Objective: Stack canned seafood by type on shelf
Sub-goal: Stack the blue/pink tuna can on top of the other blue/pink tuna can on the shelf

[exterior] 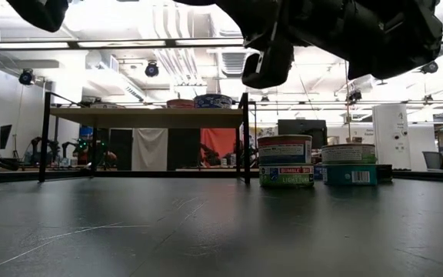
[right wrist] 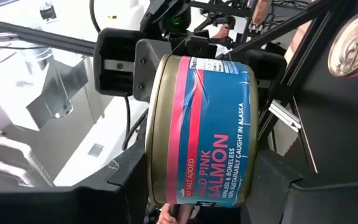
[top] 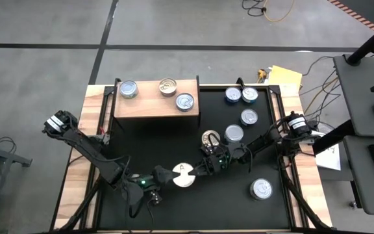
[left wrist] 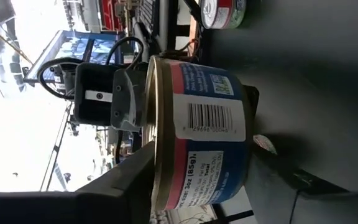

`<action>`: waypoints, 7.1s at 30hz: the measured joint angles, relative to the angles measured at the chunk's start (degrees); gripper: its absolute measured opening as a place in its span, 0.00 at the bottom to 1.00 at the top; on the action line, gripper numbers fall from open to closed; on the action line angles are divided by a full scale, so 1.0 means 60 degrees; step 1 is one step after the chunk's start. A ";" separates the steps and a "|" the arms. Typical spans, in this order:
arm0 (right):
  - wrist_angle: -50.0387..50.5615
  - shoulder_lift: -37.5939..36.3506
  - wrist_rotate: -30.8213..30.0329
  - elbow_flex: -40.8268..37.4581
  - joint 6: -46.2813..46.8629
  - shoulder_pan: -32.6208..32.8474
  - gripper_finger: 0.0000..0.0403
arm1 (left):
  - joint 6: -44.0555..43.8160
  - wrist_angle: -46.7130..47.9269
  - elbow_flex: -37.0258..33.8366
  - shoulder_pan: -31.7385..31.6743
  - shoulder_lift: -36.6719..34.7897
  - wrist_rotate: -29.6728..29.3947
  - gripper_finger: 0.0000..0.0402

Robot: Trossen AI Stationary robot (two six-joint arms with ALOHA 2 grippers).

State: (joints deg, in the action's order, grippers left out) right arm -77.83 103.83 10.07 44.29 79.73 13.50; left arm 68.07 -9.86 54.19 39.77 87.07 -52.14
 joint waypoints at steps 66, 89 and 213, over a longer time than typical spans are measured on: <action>1.0660 -0.1980 -0.9973 0.2913 -1.4413 0.3223 0.90 | -0.7930 -0.1829 -0.2815 0.0732 -0.1632 0.0684 0.44; 1.0764 -0.0874 -0.7664 0.4448 -1.5794 0.2799 0.90 | -0.7567 -0.2496 -0.2202 0.0725 -0.0799 0.0787 0.46; 1.1589 0.1005 -0.6433 0.8058 -2.3535 -0.4656 0.49 | -0.7270 0.0154 -0.6255 -0.3723 -1.1020 0.2759 0.54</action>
State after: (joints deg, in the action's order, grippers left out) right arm -8.30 109.86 -28.53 92.64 -61.48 -14.44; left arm 24.45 -8.93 16.67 17.43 20.95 -35.58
